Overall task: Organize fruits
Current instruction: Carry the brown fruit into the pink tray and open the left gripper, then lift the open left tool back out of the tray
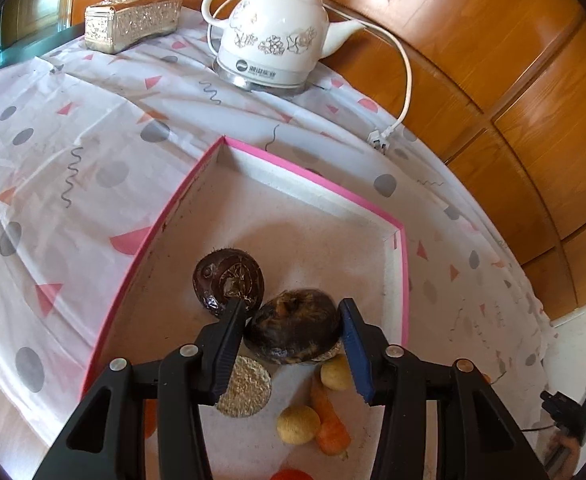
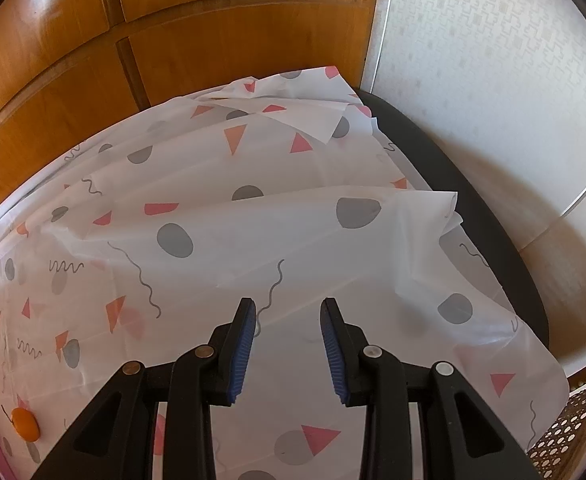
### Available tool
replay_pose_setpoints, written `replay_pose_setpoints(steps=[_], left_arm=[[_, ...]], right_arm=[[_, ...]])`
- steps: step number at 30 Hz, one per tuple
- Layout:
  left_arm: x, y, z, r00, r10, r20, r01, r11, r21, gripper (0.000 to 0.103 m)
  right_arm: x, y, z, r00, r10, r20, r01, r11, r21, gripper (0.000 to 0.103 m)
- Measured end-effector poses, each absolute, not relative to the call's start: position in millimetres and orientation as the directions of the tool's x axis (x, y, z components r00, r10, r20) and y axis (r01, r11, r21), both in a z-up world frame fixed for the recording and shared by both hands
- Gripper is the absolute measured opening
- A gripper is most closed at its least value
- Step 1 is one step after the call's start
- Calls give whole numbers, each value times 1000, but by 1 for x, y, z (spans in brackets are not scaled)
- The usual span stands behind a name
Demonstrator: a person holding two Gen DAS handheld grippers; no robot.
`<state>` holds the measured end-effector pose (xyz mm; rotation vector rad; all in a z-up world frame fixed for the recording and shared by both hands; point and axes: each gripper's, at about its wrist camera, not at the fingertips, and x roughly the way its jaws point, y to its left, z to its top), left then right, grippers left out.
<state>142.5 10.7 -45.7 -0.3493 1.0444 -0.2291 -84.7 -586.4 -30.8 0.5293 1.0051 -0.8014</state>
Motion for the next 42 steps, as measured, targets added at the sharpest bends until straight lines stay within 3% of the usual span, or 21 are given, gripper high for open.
replay_pose_setpoints(steps=[42], left_arm=[[60, 14, -24, 562, -238, -792, 47, 965, -257, 52]], right_arm=[[-80, -580, -23, 292, -373, -881, 788, 615, 1, 34]])
